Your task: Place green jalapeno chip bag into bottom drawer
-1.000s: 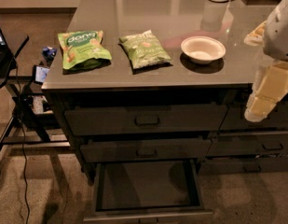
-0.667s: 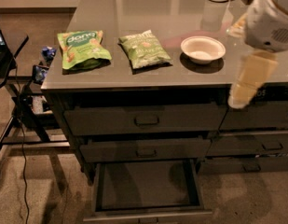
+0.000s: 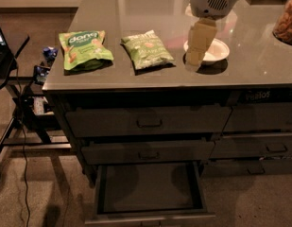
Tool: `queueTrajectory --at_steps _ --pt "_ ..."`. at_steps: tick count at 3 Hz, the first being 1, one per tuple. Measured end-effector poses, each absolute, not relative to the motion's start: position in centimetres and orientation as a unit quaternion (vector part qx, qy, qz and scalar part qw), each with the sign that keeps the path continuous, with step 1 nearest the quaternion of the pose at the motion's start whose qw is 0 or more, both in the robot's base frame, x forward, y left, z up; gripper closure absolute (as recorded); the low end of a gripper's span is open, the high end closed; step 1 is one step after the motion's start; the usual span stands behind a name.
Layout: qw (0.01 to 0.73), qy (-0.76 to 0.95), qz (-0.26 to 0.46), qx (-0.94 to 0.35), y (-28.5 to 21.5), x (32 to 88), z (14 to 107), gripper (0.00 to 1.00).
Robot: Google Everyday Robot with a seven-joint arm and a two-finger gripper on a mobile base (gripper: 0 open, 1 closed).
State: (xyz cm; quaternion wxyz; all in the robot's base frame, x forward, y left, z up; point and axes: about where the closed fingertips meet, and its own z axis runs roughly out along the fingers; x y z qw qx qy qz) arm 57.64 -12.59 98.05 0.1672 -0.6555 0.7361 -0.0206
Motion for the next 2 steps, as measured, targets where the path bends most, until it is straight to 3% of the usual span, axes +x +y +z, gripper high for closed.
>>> queueTrajectory --at_steps 2 --pt "0.189 0.728 -0.02 -0.658 -11.5 59.7 98.0 0.0"
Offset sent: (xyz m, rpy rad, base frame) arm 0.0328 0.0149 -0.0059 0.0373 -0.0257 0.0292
